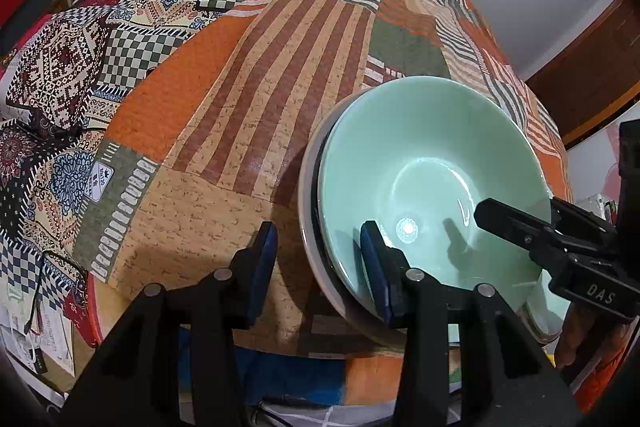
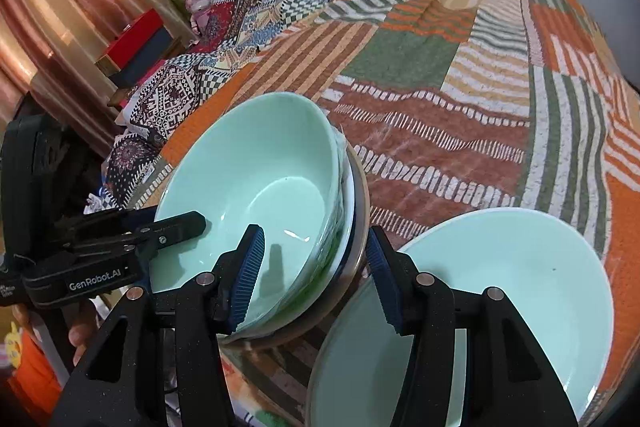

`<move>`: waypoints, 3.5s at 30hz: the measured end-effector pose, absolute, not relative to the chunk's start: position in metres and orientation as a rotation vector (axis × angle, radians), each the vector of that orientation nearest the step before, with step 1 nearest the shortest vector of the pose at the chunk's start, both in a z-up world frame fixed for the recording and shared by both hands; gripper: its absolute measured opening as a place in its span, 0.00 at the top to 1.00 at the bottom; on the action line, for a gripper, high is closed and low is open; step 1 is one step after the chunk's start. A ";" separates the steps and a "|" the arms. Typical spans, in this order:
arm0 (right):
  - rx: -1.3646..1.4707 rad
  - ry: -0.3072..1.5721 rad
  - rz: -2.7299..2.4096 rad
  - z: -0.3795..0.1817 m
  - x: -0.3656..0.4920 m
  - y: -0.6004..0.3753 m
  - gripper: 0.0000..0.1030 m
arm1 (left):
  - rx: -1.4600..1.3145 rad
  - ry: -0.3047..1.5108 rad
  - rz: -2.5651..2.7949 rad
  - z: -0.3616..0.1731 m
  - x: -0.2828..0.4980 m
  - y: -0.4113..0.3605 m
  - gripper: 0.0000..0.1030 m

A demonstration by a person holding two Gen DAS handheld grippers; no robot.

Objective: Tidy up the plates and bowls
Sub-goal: 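Lower the mint green bowl into the white spotted bowl with the right gripper, then open the right gripper and pull it back from the bowl rim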

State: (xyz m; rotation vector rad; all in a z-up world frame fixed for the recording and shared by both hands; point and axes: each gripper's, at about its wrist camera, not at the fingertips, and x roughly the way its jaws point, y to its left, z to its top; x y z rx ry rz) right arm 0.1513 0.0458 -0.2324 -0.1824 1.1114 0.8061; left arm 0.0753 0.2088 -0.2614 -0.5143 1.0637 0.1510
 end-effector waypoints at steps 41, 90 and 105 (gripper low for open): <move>-0.105 1.019 0.796 -0.193 0.139 0.035 0.60 | -0.391 0.947 0.201 -0.195 0.062 0.184 0.73; 0.092 1.001 0.535 -0.193 0.122 -0.131 0.59 | -0.179 1.046 -0.103 -0.200 0.109 0.026 0.72; 0.029 0.956 0.534 -0.186 0.119 -0.123 0.53 | -0.120 0.924 -0.032 -0.175 0.098 0.031 0.72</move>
